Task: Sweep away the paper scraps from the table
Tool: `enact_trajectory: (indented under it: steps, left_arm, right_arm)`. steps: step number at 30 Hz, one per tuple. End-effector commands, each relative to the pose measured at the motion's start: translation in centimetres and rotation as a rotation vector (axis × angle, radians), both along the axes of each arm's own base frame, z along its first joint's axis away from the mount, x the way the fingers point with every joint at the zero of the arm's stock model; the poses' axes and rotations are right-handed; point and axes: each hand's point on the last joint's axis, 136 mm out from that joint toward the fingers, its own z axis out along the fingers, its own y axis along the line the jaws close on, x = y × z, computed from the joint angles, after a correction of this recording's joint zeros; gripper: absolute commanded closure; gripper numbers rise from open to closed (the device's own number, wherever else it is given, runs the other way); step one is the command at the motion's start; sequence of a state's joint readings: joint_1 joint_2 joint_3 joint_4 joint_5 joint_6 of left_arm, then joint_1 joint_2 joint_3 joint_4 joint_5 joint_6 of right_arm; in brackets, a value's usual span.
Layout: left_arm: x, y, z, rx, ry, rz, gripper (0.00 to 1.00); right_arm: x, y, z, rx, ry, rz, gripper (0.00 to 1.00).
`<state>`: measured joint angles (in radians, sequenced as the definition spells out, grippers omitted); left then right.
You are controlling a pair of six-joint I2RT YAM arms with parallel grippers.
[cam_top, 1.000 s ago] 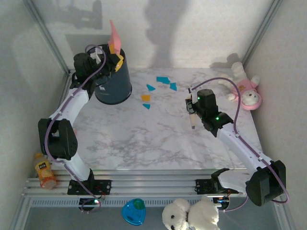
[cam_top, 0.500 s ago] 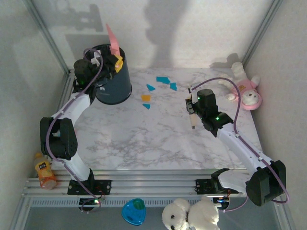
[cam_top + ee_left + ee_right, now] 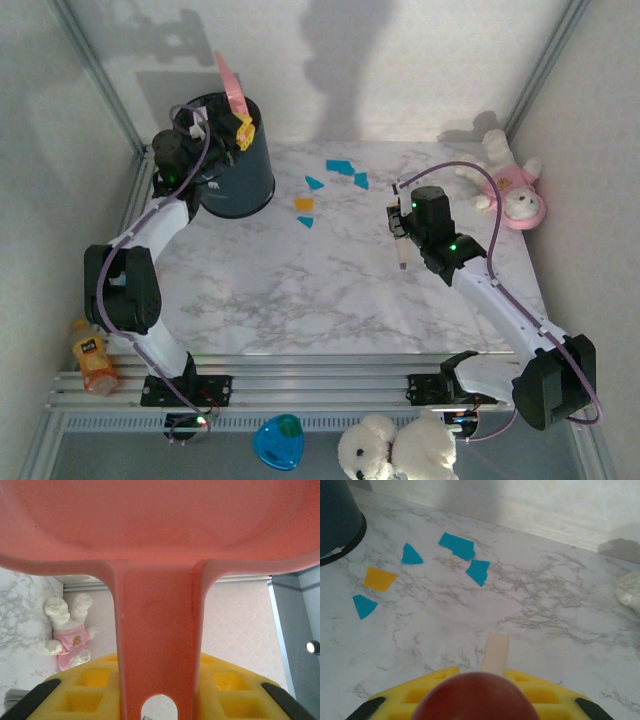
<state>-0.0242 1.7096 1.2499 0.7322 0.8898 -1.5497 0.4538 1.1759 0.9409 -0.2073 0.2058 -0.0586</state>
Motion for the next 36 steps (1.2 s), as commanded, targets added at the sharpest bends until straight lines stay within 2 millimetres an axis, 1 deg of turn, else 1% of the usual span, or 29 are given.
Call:
enact_trajectory:
  steps: [1, 5, 9, 11, 13, 18, 22, 27, 31, 36]
  left_arm:
    - [-1.4, 0.5, 3.5, 0.007, -0.112, 0.017, 0.87]
    - [-1.6, 0.6, 3.8, 0.110, -0.129, 0.045, 0.87]
    - [-1.8, 0.2, 4.1, 0.223, -0.150, 0.040, 0.87]
    - [-1.7, 0.1, 3.4, 0.317, -0.131, 0.049, 0.86]
    - [-1.8, -0.2, 3.3, 0.416, -0.147, 0.050, 0.86]
    - [-2.6, -1.6, 2.9, 0.662, -0.199, 0.022, 0.87]
    - [-3.5, -3.0, 1.4, 0.849, -0.242, -0.025, 0.88]
    - [-4.9, -3.7, -0.5, 1.044, -0.296, -0.058, 0.88]
    - [-6.3, -3.5, -1.9, 1.205, -0.342, -0.060, 0.88]
    - [-8.5, -2.7, -3.6, 1.311, -0.386, -0.093, 0.88]
  right_arm:
    - [0.3, -0.2, 0.6, 0.010, -0.017, -0.013, 1.00]
    - [0.2, -0.2, 0.8, 0.015, -0.021, -0.009, 1.00]
    - [0.2, -0.1, 1.1, 0.022, -0.031, -0.005, 1.00]
    - [0.2, 0.1, 1.2, 0.031, -0.034, -0.003, 1.00]
    - [0.2, 0.2, 1.2, 0.041, -0.036, 0.002, 1.00]
    - [0.2, 0.3, 1.1, 0.052, -0.040, 0.002, 1.00]
    - [0.3, 0.6, 1.1, 0.075, -0.034, 0.009, 1.00]
    - [0.3, 1.1, 1.2, 0.109, -0.037, 0.025, 1.00]
    - [0.4, 1.7, 1.4, 0.153, -0.037, 0.045, 1.00]
    - [1.0, 2.6, 1.9, 0.230, -0.032, 0.072, 1.00]
